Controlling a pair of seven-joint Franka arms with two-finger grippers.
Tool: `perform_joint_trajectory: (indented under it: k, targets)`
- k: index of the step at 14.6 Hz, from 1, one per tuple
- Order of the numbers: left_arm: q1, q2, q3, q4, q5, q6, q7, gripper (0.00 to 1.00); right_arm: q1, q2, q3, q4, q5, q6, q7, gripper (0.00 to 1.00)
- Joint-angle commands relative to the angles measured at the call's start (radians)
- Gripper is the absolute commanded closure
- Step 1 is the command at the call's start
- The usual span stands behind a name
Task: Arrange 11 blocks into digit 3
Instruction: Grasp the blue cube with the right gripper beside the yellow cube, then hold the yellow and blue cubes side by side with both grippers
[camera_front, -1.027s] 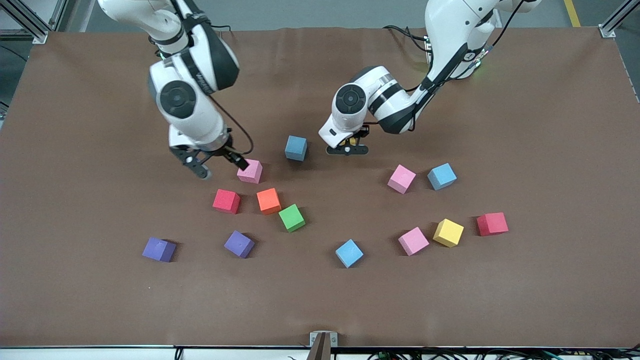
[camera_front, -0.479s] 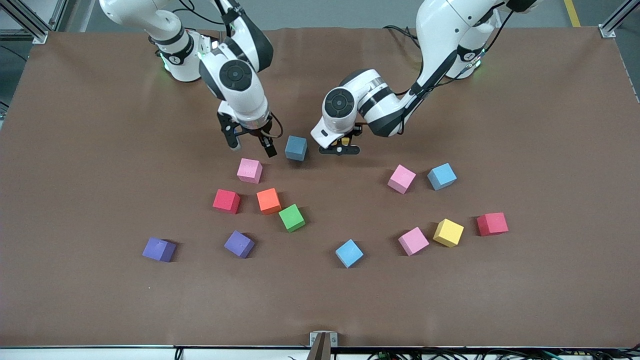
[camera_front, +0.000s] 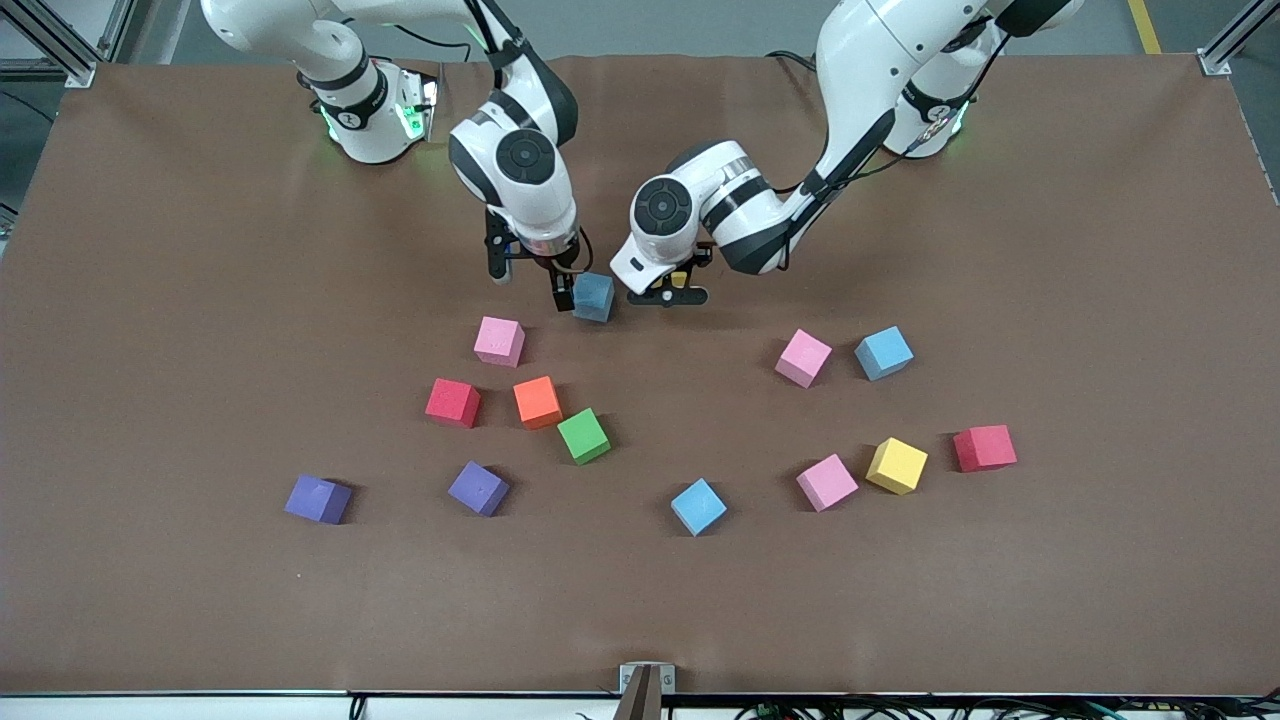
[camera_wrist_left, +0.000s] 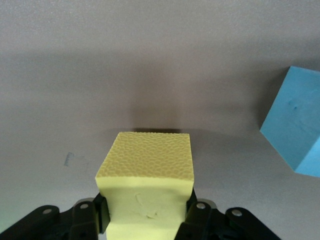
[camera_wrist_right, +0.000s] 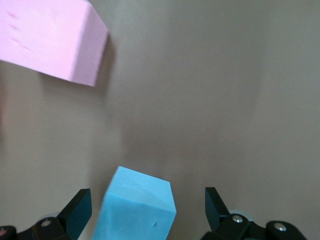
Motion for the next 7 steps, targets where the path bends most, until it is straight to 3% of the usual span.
perform_joint_trajectory:
  k: [1,7]
  targets:
    - [-0.016,0.009,0.005,0.023,0.018,-0.023,-0.017,0.85,0.013,0.026,-0.007,0.004,0.004,0.035,0.041,0.00]
    - [-0.028,0.044,0.005,0.024,0.087,-0.023,-0.055,0.85,0.016,0.068,-0.006,0.036,0.006,0.062,0.095,0.00]
